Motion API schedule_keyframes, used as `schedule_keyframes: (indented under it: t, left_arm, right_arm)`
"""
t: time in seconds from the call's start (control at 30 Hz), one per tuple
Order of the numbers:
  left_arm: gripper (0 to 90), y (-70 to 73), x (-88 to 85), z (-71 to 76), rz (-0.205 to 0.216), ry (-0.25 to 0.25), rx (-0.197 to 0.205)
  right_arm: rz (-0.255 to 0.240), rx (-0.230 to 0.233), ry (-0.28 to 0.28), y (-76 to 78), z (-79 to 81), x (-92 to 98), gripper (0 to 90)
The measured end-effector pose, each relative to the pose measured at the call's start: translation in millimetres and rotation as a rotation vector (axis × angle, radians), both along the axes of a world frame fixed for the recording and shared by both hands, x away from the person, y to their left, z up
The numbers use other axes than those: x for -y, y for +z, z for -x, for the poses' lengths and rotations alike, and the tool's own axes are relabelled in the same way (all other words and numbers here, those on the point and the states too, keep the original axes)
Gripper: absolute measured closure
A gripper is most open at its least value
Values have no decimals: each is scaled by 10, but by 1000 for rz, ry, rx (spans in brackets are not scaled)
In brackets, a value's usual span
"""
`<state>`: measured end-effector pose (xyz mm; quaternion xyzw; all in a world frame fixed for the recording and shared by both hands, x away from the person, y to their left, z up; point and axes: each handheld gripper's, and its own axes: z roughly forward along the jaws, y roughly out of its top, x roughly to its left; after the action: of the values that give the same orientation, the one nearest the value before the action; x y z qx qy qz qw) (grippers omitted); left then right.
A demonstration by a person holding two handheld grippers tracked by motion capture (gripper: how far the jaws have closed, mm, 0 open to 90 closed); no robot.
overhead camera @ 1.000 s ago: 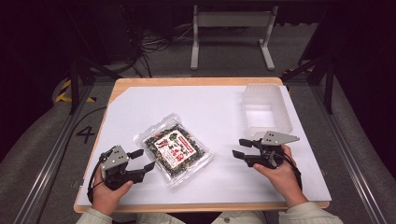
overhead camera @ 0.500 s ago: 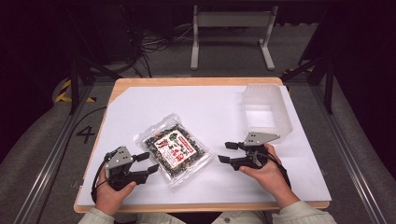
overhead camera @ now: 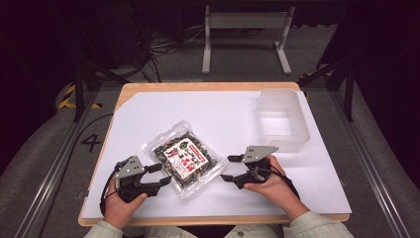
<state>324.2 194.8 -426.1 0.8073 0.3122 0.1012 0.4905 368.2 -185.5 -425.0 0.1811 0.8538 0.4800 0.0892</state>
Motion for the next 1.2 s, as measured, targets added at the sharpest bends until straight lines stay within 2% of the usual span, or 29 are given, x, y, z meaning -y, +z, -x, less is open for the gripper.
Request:
schedule_keyframes:
  t: [0.1, 0.23, 0.33, 0.43, 0.6, 1.03, 1.2]
  left_arm:
    - [415, 0, -8, -2, 9, -15, -8]
    - [413, -12, -28, -2, 6, 0, -20]
    - [411, -17, -48, -12, 2, 3, -14]
    - [409, -35, -41, -11, 0, 8, -32]
    - [419, -80, -37, -49, -31, 29, -42]
    - [429, -123, -42, -106, -43, 34, -62]
    - [438, -164, -47, -141, -40, 46, -91]
  right_arm:
    - [30, 6, 6, -30, -8, -25, 294]
    - [61, 6, -3, -77, -38, -20, 294]
    - [63, 5, -18, -91, -64, -7, 288]
    - [54, -19, -36, -113, -97, 19, 287]
    - [63, -43, -36, -138, -96, 31, 286]
    - [107, -21, -37, -220, -133, 8, 270]
    - [119, -9, -39, -232, -149, -10, 279]
